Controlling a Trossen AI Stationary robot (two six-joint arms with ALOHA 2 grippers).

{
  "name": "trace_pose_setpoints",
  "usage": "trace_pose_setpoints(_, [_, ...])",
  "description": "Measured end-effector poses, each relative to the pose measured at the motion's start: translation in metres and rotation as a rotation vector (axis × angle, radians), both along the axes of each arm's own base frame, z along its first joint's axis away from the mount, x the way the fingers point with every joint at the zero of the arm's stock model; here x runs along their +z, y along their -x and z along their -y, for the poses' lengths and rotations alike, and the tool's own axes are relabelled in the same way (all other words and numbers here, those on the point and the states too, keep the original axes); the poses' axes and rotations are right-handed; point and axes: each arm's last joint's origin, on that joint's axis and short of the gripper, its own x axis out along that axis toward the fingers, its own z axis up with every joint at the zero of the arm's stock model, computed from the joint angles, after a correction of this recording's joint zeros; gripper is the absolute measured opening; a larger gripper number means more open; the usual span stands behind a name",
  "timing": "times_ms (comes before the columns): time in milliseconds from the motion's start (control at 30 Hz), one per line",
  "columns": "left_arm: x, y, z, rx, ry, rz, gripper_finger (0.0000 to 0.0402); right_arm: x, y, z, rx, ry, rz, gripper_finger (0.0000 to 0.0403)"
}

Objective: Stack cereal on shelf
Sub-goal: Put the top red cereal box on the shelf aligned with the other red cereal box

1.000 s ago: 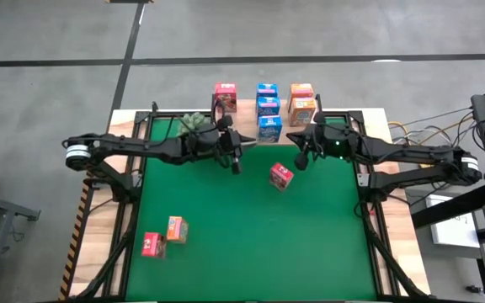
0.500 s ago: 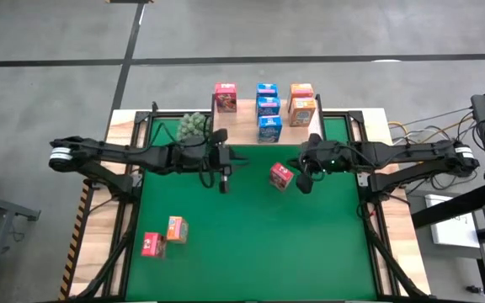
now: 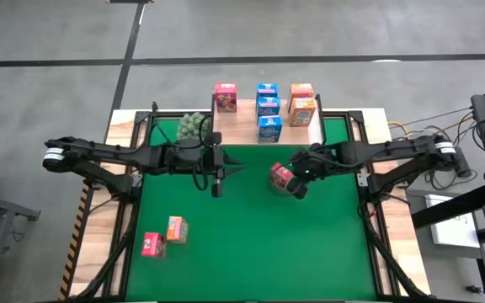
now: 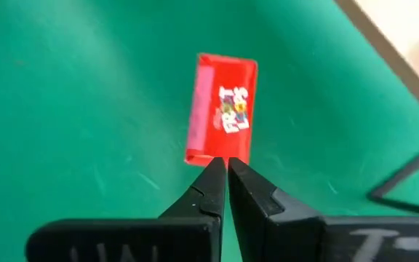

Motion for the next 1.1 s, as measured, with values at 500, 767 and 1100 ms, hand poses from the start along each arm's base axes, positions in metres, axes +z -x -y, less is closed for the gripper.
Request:
trace_pose_setpoints(500, [0.003, 0.009, 0.0, 0.002, 0.011, -0.034, 0.0039, -0.02, -0.02, -0.002, -0.039, -0.072, -0.107, 0.02])
trace_pose_setpoints(767, [0.002, 0.009, 0.0, 0.002, 0.011, -0.044, 0.0039, -0.028, -0.026, 0.0, -0.067, -0.004, -0.121, 0.028])
trace_pose_setpoints(1100, [0.001, 0.01, 0.0, 0.002, 0.011, -0.052, 0.0039, -0.04, -0.036, 0.001, -0.087, 0.054, -0.145, 0.0276])
